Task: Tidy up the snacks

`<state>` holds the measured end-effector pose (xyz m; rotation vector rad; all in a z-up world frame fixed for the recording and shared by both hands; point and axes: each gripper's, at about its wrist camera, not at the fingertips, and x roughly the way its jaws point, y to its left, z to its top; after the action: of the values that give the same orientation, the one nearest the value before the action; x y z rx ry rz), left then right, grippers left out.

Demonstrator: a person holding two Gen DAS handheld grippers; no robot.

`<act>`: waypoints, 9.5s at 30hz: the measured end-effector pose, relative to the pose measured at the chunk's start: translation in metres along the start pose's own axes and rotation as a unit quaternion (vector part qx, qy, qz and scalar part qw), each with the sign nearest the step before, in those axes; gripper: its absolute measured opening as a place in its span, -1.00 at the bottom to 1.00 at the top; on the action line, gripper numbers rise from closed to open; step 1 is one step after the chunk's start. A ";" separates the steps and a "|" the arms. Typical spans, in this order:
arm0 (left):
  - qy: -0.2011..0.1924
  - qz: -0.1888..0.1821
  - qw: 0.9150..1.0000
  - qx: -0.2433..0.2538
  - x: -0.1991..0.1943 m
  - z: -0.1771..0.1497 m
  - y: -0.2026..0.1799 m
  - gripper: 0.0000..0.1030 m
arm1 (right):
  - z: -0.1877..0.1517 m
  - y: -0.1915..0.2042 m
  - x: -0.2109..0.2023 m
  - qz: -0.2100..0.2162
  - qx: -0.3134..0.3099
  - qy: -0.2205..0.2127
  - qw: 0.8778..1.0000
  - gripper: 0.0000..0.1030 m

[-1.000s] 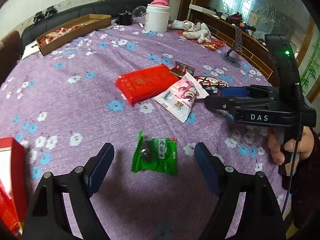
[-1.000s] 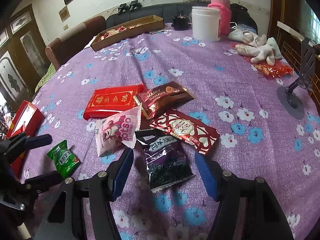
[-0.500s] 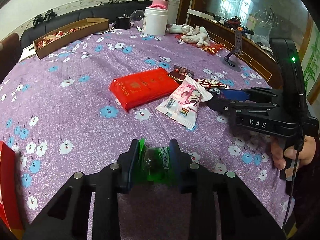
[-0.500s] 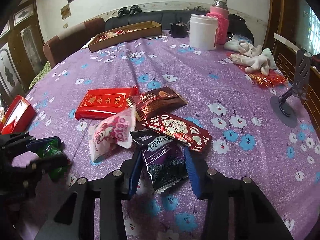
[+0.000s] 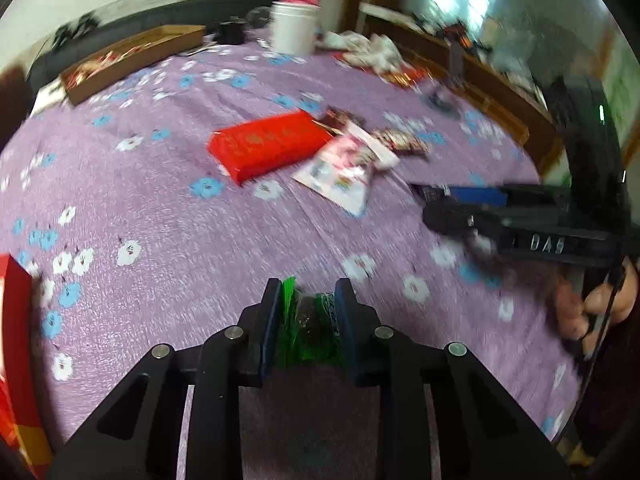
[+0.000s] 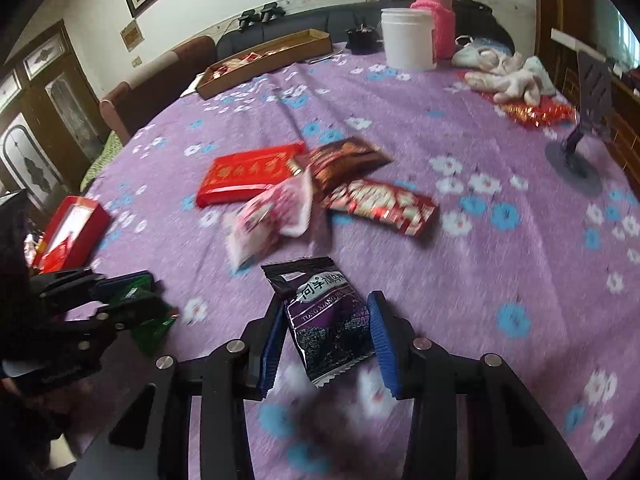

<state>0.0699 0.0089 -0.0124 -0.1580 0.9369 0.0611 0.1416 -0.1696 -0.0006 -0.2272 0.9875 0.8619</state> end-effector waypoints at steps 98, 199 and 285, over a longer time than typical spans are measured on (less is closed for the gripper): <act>-0.150 0.230 0.939 -0.207 -0.215 -0.154 0.153 -0.38 | 0.008 0.330 0.008 0.240 -0.145 0.010 0.960 -0.25; -0.008 -0.020 0.997 0.080 0.044 0.081 -0.050 0.67 | 0.077 -0.108 0.059 0.263 0.313 0.025 0.912 0.39; -0.037 0.079 0.986 -0.143 -0.030 -0.047 0.035 -0.21 | -0.030 0.056 -0.008 -0.094 -0.061 0.010 0.994 -0.50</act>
<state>0.0108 0.0366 -0.0197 -0.3447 0.8610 0.3477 0.0792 -0.1531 0.0006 -0.4276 0.9168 0.7492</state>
